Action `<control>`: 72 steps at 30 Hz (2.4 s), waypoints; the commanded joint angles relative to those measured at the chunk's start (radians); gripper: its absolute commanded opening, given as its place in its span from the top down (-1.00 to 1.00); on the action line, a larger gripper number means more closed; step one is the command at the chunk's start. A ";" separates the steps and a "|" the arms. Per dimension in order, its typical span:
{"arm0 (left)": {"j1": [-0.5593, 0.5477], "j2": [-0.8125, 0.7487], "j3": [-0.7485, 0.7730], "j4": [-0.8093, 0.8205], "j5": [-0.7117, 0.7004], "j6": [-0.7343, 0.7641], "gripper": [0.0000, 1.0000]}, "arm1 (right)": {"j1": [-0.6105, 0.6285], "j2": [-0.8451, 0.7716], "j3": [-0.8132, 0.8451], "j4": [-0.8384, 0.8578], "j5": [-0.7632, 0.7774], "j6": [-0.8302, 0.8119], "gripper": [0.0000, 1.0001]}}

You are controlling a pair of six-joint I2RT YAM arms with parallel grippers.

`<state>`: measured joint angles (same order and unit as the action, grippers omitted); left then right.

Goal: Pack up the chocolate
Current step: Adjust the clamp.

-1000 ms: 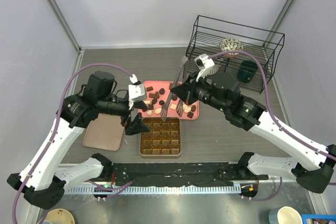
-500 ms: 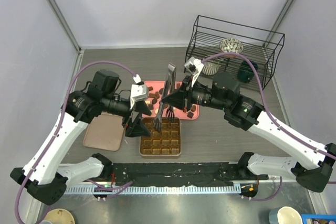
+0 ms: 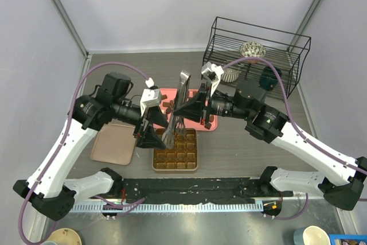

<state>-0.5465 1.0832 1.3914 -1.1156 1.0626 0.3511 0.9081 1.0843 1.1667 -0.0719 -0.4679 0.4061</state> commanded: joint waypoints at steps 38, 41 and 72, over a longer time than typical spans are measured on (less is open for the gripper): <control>0.019 0.038 0.028 -0.105 -0.102 0.054 0.94 | -0.005 -0.115 -0.006 -0.166 0.081 -0.150 -0.87; 0.019 0.011 0.017 -0.141 -0.078 0.068 0.92 | -0.011 -0.075 0.050 -0.167 0.049 -0.187 -0.91; 0.019 0.000 0.001 -0.199 -0.012 0.100 0.88 | -0.014 0.209 0.251 -0.016 -0.141 -0.191 -0.79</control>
<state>-0.5335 1.0851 1.3846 -1.3067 1.0061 0.4309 0.8955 1.2903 1.3750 -0.1501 -0.5896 0.1986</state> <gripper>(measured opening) 0.066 0.917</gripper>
